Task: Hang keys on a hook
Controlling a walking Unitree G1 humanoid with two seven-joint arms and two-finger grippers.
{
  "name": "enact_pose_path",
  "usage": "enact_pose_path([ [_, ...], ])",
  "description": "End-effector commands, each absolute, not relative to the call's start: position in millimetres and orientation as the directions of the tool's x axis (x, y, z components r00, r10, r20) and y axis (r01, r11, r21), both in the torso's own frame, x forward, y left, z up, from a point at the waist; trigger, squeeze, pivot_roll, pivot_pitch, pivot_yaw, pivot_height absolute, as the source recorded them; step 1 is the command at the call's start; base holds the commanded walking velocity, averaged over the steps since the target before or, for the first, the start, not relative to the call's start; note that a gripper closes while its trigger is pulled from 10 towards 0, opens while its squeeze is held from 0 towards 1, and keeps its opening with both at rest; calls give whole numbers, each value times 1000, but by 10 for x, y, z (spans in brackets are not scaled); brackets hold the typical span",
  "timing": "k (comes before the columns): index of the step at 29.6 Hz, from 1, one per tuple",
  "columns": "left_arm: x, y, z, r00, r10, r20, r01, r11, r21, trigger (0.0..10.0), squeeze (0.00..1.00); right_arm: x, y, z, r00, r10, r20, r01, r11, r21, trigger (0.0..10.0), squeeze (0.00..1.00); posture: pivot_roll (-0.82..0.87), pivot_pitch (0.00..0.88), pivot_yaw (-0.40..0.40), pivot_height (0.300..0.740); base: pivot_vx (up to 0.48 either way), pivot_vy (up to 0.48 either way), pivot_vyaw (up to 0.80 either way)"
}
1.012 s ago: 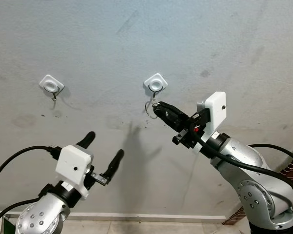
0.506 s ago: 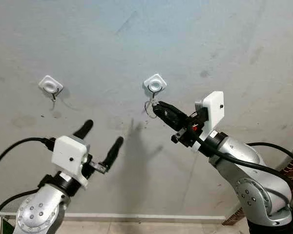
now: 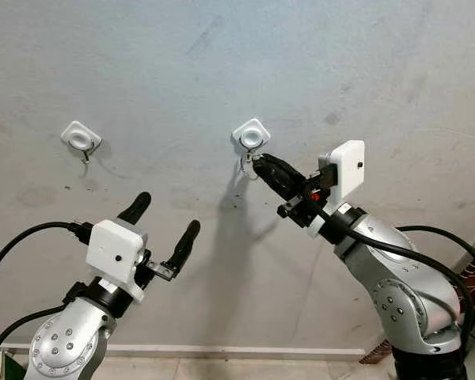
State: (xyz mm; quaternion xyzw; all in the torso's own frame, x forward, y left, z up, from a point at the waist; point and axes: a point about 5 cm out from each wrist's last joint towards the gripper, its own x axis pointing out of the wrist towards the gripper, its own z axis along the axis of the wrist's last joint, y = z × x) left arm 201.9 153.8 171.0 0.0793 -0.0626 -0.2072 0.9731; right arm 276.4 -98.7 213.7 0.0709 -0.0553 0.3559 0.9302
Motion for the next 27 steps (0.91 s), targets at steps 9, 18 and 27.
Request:
enact_pose_path([
  [9,2021,1550,1699,910,-406,82,386,903,188,10000,0,2811,-1077,1986,799,593,103,-600,796,71,10000,0,153,0,27,740,0,0,0],
  [18,2022,1554,1696,909,-409,77,389,901,191,10000,0,2824,-1117,1909,838,540,82,-545,836,61,10000,0,154,0,31,740,0,0,0],
  [27,2023,1532,1695,906,-416,79,395,898,193,10000,0,2837,-1119,1900,848,522,92,-527,848,50,10000,1000,155,0,32,740,0,0,0],
])
